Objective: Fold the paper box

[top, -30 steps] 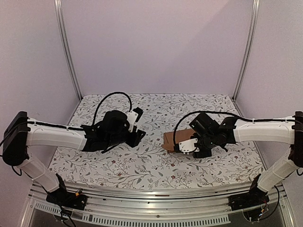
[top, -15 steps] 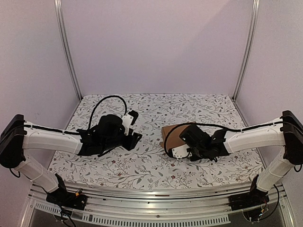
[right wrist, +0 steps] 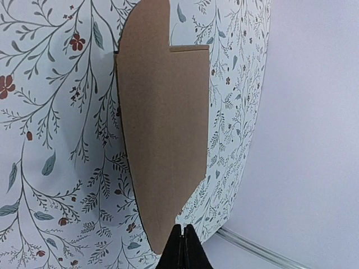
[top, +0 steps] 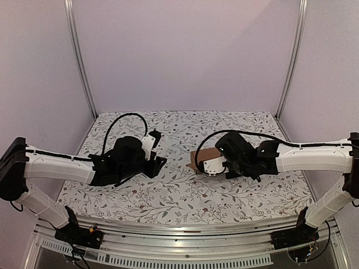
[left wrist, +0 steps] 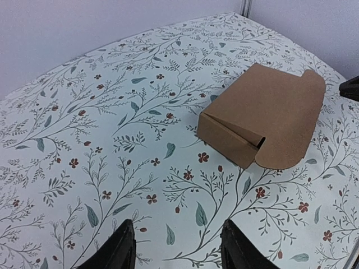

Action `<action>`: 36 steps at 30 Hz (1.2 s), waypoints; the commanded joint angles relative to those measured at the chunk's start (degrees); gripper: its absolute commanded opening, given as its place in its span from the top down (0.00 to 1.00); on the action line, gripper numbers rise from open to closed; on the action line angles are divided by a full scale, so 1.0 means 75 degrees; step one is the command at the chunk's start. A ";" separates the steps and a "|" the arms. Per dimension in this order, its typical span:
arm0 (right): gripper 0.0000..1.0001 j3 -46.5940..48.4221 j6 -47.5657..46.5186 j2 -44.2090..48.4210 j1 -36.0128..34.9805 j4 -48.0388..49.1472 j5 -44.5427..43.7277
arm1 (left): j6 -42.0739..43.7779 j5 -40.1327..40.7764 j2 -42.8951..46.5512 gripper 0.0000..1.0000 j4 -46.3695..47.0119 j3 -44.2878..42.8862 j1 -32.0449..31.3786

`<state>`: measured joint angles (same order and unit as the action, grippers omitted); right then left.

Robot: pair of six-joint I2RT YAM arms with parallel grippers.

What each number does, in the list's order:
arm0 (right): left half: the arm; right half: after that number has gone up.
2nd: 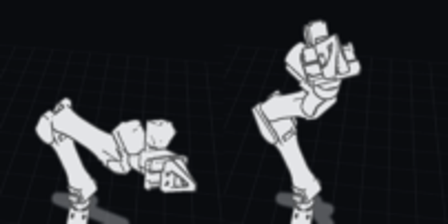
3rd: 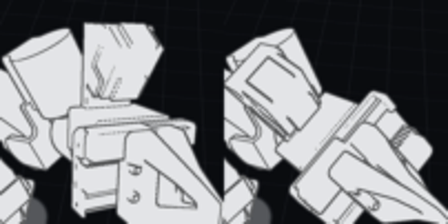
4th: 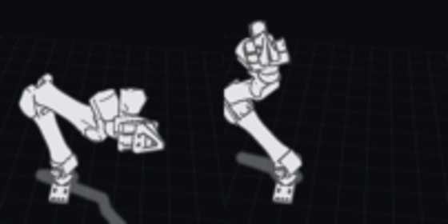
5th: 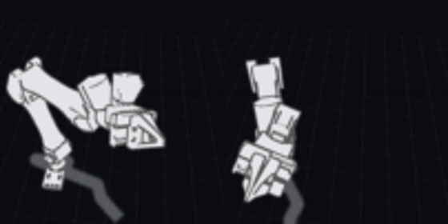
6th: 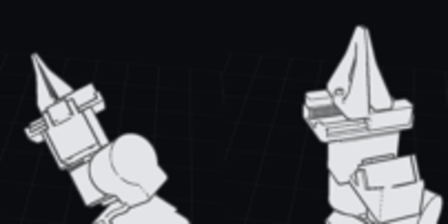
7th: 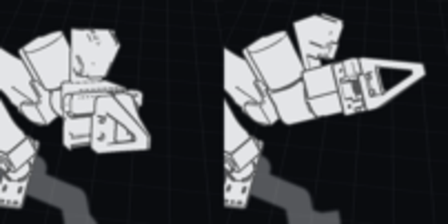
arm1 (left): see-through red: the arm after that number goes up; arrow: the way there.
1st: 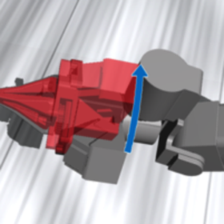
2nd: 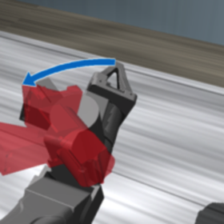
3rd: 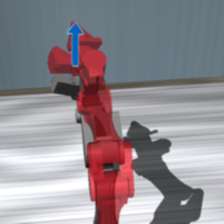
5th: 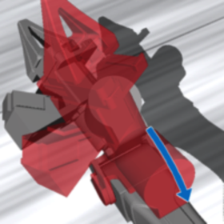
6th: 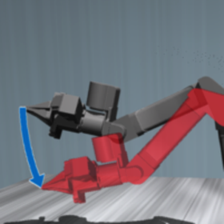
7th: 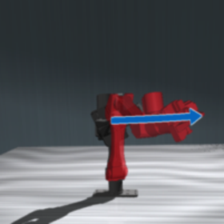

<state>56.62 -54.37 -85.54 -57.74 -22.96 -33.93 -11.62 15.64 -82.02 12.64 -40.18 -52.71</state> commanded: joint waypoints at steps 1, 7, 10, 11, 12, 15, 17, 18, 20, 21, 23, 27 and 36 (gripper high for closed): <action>0.98 0.0419 0.0463 0.0321 -0.0037 -0.1283 0.0553 | 0.0080 0.0147 0.0184 0.49 0.0111 0.0153 0.0008; 0.54 -0.0514 0.0067 0.0491 -0.0039 -0.0006 0.0312 | -0.0012 0.0052 -0.0005 0.49 0.0057 0.0131 0.0009; 0.50 -0.0882 -0.0266 0.0178 -0.0038 0.1102 -0.0078 | -0.0035 0.0053 -0.0010 0.49 0.0094 0.0123 0.0008; 0.50 -0.0983 -0.0385 0.0073 -0.0037 0.1541 -0.0214 | -0.0042 0.0057 0.0001 0.49 0.0091 0.0120 0.0008; 0.50 -0.1057 -0.0478 -0.0109 -0.0038 0.1896 -0.0301 | -0.0037 0.0059 0.0008 0.49 0.0086 0.0120 0.0008; 0.49 -0.1217 -0.0823 -0.0618 -0.0041 0.2916 -0.0562 | -0.0030 0.0079 0.0056 0.49 0.0052 0.0119 0.0008; 0.49 -0.1201 -0.1002 -0.0966 -0.0040 0.3514 -0.0785 | -0.0024 0.0120 0.0110 0.49 0.0031 0.0158 0.0008; 0.49 -0.1198 -0.1095 -0.1110 -0.0044 0.3744 -0.0868 | -0.0026 0.0131 0.0137 0.49 0.0036 0.0184 0.0008; 0.51 -0.1170 -0.1200 -0.1464 -0.0037 0.4021 -0.0962 | -0.0022 0.0158 0.0179 0.49 0.0031 0.0228 0.0008; 0.52 -0.1153 -0.1202 -0.1605 -0.0047 0.4103 -0.0995 | -0.0027 0.0164 0.0206 0.49 0.0036 0.0245 0.0008; 0.58 -0.1123 -0.1178 -0.1785 -0.0047 0.4216 -0.1050 | -0.0025 0.0175 0.0251 0.49 0.0035 0.0287 0.0008; 0.80 -0.1075 -0.1136 -0.1731 -0.0044 0.4126 -0.1044 | 0.0003 0.0183 0.0305 0.49 0.0057 0.0341 0.0020; 0.97 -0.0154 -0.0562 -0.0850 -0.0048 0.1216 -0.0479 | 0.0072 0.0178 0.0323 0.49 0.0077 0.0297 0.0032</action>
<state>50.50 -61.89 -96.03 -57.76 0.95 -41.08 -11.62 16.43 -81.21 12.86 -38.46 -52.71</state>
